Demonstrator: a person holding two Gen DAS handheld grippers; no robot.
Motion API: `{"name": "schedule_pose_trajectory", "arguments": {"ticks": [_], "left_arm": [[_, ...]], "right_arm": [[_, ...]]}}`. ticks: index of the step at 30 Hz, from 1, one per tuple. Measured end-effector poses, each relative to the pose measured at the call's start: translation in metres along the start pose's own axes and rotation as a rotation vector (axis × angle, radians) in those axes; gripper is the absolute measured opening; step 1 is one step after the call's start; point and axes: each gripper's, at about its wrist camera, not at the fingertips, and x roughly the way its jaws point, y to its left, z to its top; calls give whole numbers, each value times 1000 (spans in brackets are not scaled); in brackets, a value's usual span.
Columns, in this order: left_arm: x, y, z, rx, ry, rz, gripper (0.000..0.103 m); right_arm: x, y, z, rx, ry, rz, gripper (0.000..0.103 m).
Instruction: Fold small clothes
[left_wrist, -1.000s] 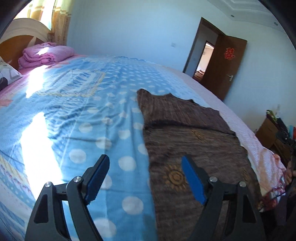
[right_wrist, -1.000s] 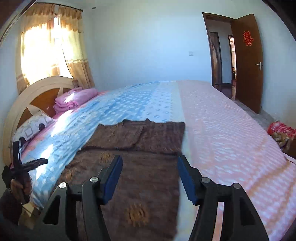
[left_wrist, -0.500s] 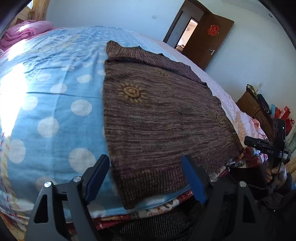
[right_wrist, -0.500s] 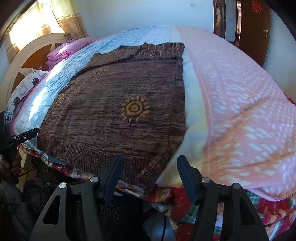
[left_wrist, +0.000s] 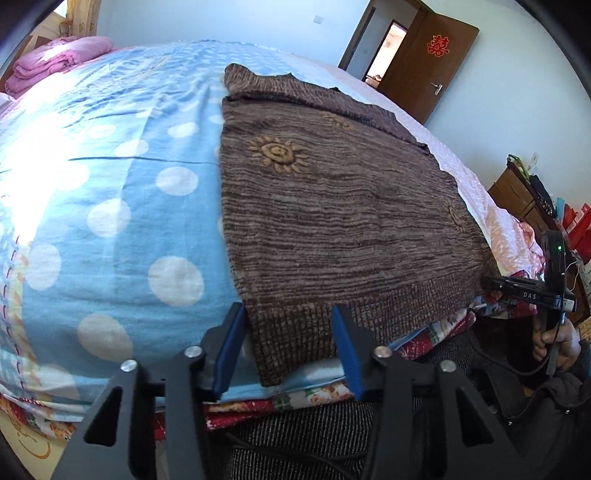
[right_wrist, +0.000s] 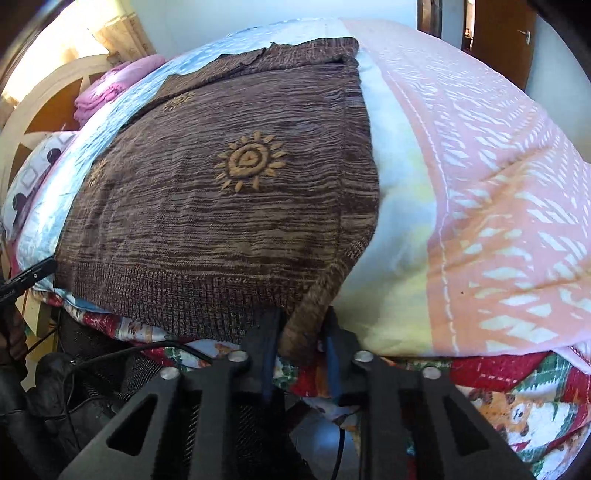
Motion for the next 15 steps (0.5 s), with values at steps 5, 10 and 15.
{"name": "schedule_pose_trajectory", "arguments": {"ticks": [5, 10, 15], "left_arm": [[4, -1, -1, -13, 6, 8, 55], [8, -14, -6, 39, -10, 51, 64], [9, -7, -4, 8, -1, 25, 10]], "right_arm": [[-1, -5, 0, 47, -3, 33, 18], [0, -2, -1, 40, -1, 28, 18], [-4, -8, 1, 53, 8, 66, 8]]}}
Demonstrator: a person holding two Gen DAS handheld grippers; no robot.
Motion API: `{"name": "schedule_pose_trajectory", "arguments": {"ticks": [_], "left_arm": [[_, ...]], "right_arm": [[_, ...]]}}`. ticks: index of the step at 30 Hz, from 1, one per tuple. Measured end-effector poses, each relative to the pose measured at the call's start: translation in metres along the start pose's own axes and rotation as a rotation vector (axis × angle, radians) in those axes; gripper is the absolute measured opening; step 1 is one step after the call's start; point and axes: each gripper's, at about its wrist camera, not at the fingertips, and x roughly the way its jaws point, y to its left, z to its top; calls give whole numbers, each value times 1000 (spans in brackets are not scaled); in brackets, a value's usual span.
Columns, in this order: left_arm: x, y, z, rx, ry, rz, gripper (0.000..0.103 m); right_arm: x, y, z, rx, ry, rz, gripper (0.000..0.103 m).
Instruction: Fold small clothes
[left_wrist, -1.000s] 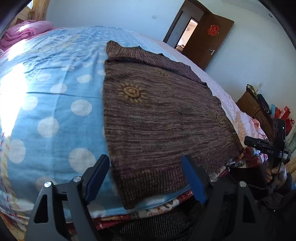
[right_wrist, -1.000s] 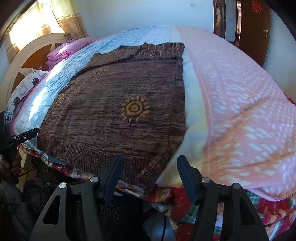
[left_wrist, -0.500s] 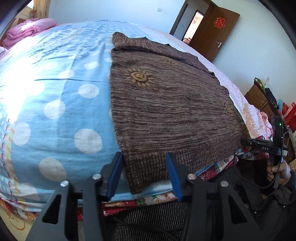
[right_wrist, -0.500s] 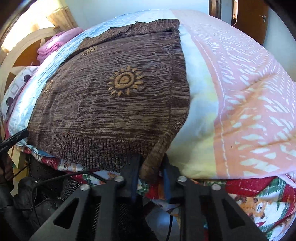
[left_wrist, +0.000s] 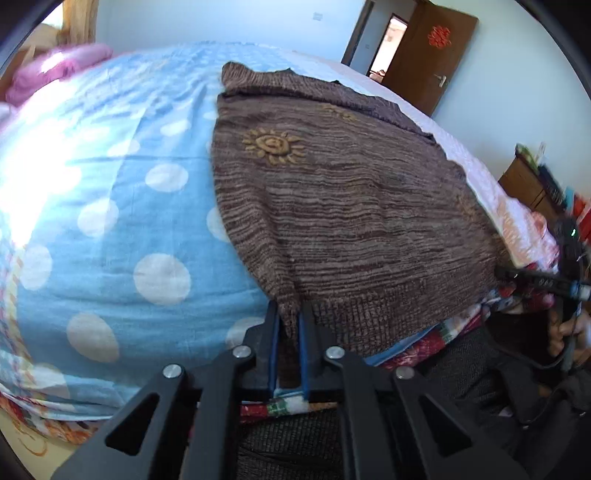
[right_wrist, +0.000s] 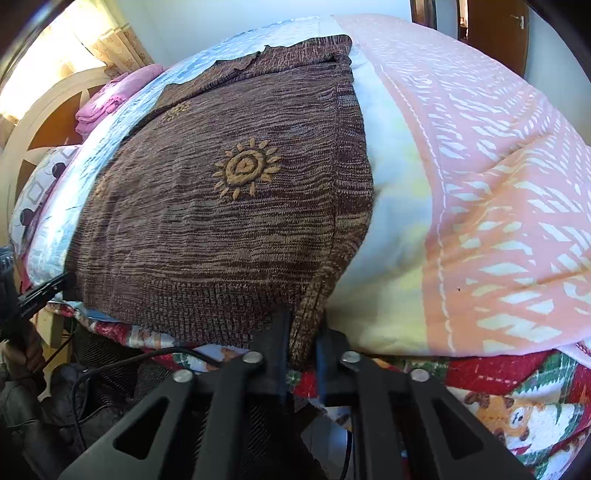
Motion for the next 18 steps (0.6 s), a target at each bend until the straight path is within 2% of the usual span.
{"name": "schedule_pose_trajectory", "arguments": {"ticks": [5, 10, 15, 18], "left_arm": [[-5, 0, 11, -22, -10, -42, 10], [-17, -7, 51, -20, -53, -116, 10], [-12, -1, 108, -55, -83, -155, 10], [0, 8, 139, -77, -86, -143, 10]], "right_arm": [[-27, -6, 15, 68, -43, 152, 7], [-45, -12, 53, 128, -122, 270, 7], [-42, -15, 110, 166, -185, 311, 7], [-26, -24, 140, 229, -185, 334, 7]]}}
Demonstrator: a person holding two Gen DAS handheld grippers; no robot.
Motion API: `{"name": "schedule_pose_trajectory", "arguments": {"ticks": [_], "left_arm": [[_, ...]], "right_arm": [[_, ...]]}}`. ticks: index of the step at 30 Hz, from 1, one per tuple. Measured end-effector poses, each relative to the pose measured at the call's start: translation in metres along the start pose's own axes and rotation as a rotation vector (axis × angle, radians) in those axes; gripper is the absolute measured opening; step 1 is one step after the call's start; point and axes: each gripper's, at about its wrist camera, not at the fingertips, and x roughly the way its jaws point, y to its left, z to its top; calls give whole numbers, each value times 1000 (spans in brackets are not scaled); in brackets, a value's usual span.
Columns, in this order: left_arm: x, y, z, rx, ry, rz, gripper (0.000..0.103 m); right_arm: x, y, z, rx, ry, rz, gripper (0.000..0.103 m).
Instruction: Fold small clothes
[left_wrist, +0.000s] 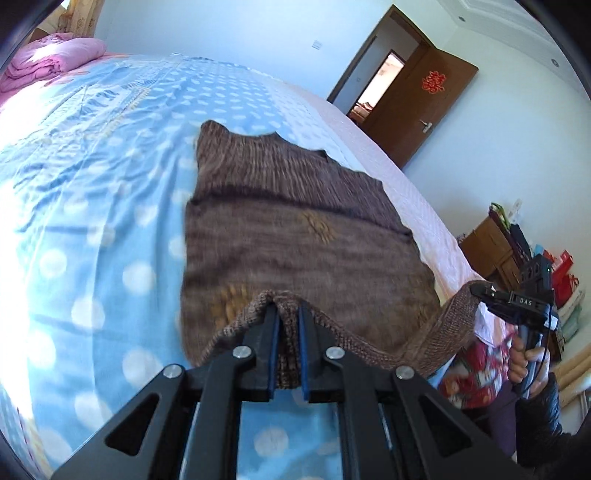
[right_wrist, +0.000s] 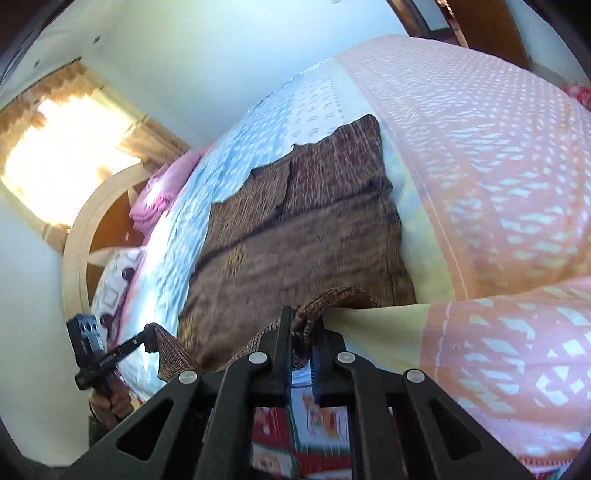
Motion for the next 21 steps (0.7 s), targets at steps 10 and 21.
{"name": "schedule_pose_trajectory", "arguments": {"ticks": [10, 21], "left_arm": [[64, 33, 45, -101, 97, 90, 10], [94, 51, 53, -164, 126, 74, 12]], "right_arm": [[42, -26, 33, 61, 67, -57, 15], [-20, -20, 31, -108, -69, -213, 18]]}}
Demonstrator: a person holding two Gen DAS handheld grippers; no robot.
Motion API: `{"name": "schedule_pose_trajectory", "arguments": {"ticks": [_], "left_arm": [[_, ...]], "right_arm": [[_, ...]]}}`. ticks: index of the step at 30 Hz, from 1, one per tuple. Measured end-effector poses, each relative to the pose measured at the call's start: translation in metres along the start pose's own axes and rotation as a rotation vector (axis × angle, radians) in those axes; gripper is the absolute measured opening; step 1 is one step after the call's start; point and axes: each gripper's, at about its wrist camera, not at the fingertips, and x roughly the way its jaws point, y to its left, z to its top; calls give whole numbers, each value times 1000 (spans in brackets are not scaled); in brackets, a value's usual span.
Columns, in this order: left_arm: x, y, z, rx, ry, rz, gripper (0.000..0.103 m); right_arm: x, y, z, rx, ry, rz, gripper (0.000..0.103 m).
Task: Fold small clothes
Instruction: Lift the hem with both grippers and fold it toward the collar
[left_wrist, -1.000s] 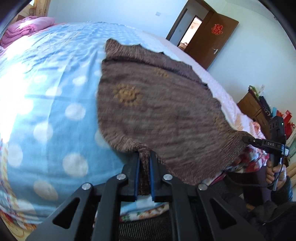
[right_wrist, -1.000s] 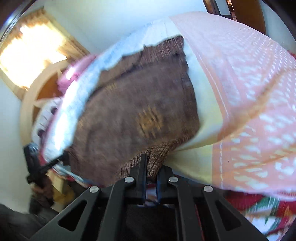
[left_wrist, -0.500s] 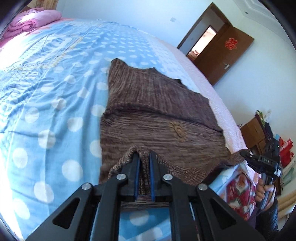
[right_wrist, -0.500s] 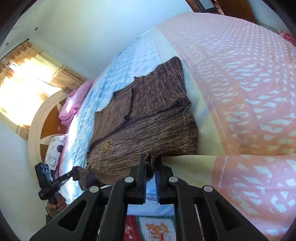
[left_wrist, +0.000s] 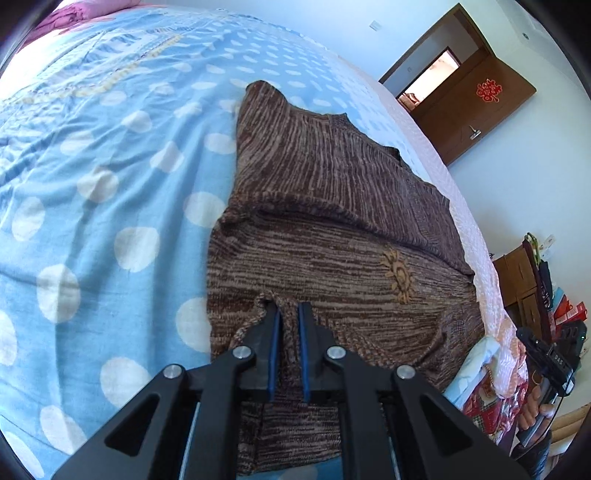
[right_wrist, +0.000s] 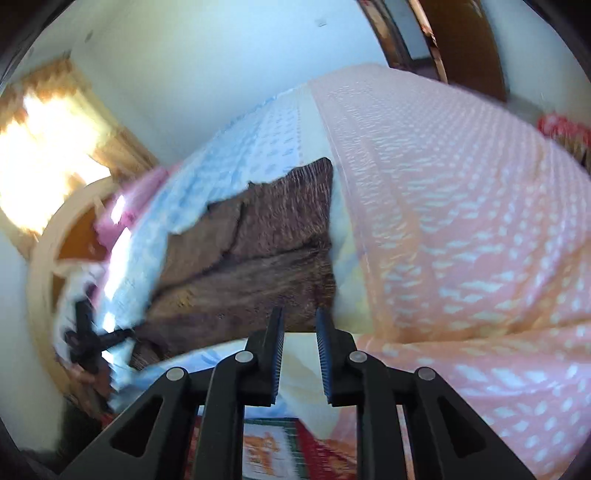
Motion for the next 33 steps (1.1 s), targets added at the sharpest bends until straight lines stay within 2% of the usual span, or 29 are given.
{"name": "schedule_pose_trajectory", "arguments": {"ticks": [2, 3, 7, 9, 11, 16, 21, 24, 27, 28, 30, 33], "left_arm": [[0, -2, 1, 12, -5, 17, 13], [-1, -3, 2, 20, -6, 24, 14], [-11, -4, -3, 82, -31, 73, 21], [-19, -3, -7, 115, -60, 111, 40], [-28, 0, -13, 128, -93, 153, 54], [-45, 16, -39, 122, -79, 117, 55], [-59, 25, -74, 188, -17, 82, 55], [-69, 23, -96, 249, 47, 77, 55], [-80, 16, -129, 363, 177, 33, 55], [-84, 11, -139, 407, 211, 26, 55], [-95, 5, -153, 486, 238, 9, 55], [-115, -5, -152, 578, 169, 19, 56]], "right_arm": [[13, 9, -2, -86, 45, -95, 18], [18, 10, -4, -102, 64, -103, 18], [37, 10, -9, -92, 108, -51, 18], [44, 12, -7, -86, 107, -25, 18], [56, 15, -4, -84, 134, 1, 18], [75, 27, -7, -134, 205, 11, 18], [82, 27, -28, -148, 393, 34, 18], [67, 28, -54, -193, 509, 16, 18], [49, 29, -91, -236, 639, -21, 18], [40, 31, -98, -242, 647, -22, 18], [19, 35, -97, -239, 599, 27, 18], [-14, 42, -66, -228, 403, 137, 18]]}}
